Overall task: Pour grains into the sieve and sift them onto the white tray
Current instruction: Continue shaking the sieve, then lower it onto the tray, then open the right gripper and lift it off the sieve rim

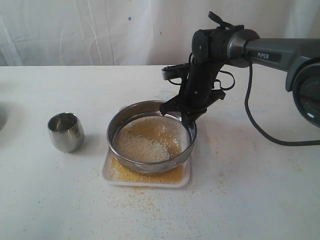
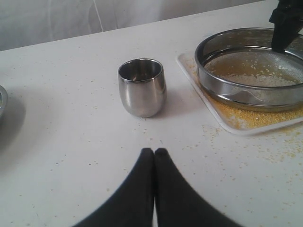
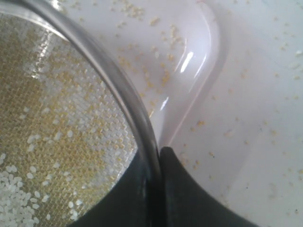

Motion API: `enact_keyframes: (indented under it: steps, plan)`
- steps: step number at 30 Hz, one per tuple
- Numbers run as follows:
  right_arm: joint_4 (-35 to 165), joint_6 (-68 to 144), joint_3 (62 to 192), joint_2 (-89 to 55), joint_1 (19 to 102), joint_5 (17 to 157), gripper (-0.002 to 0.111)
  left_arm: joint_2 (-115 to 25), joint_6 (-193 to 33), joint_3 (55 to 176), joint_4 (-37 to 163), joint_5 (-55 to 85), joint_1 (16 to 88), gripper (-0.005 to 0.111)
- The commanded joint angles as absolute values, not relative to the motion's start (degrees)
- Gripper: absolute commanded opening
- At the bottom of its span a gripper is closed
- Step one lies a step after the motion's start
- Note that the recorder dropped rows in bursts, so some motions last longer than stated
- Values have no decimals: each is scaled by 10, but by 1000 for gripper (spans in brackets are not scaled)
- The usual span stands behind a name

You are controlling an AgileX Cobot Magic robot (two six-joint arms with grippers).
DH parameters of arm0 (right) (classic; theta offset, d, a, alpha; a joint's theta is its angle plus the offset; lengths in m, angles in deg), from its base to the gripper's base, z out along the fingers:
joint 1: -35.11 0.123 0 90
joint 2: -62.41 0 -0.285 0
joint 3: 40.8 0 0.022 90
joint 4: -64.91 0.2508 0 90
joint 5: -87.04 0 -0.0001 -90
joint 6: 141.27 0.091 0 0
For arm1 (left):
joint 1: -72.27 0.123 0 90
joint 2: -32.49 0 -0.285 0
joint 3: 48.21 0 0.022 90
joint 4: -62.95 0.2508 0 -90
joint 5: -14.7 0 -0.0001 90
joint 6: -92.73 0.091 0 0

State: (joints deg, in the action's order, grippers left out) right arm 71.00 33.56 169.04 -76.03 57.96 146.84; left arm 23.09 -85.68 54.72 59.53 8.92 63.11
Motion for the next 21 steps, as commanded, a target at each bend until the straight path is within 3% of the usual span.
enact_keyframes:
  steps: [1,21]
  plan:
    - [726,340,1705,-748,581,1473,0,233,-855,546,591,91,630,0]
    - [728,334,1718,-764,581,1484,0,233,-855,546,591,91,630,0]
